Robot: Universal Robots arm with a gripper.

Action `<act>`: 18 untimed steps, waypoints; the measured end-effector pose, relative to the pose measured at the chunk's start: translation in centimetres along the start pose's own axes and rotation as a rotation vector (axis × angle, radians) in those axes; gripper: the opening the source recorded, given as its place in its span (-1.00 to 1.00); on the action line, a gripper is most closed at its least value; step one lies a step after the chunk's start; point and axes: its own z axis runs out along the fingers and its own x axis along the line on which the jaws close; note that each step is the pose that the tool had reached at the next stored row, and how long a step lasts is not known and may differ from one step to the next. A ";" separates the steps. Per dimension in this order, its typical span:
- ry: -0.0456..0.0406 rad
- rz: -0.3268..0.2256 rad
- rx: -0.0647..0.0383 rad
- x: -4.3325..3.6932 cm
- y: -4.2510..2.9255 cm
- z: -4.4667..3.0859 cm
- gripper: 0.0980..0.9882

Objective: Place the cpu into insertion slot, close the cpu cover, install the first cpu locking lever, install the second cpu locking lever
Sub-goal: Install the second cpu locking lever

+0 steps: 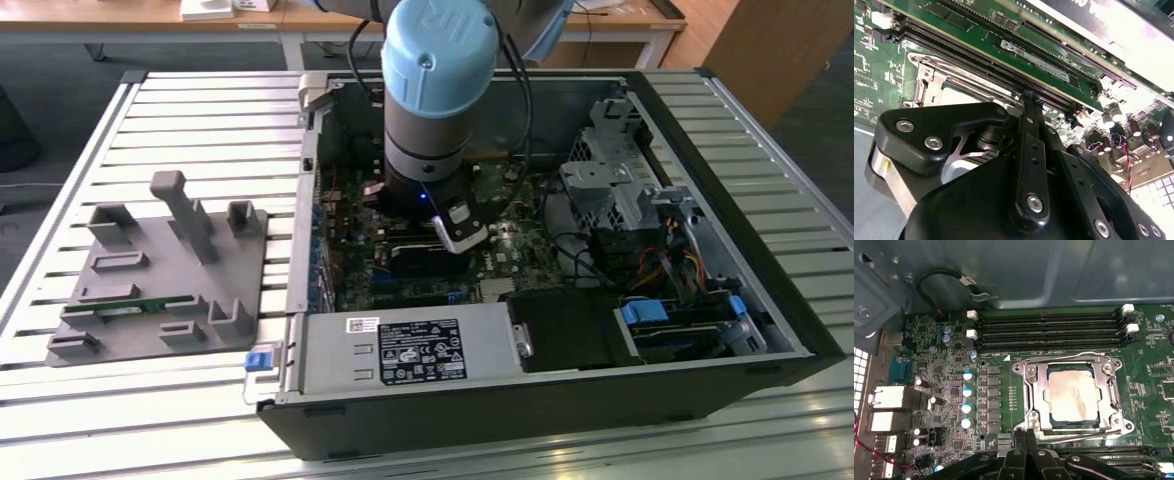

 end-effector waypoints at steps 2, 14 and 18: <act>0.0003 0.000 -0.005 0.01 -0.03 0.10 -0.98; 0.0020 0.000 -0.030 0.26 -0.16 0.49 -0.98; 0.0025 0.000 -0.036 0.33 -0.14 0.56 -0.98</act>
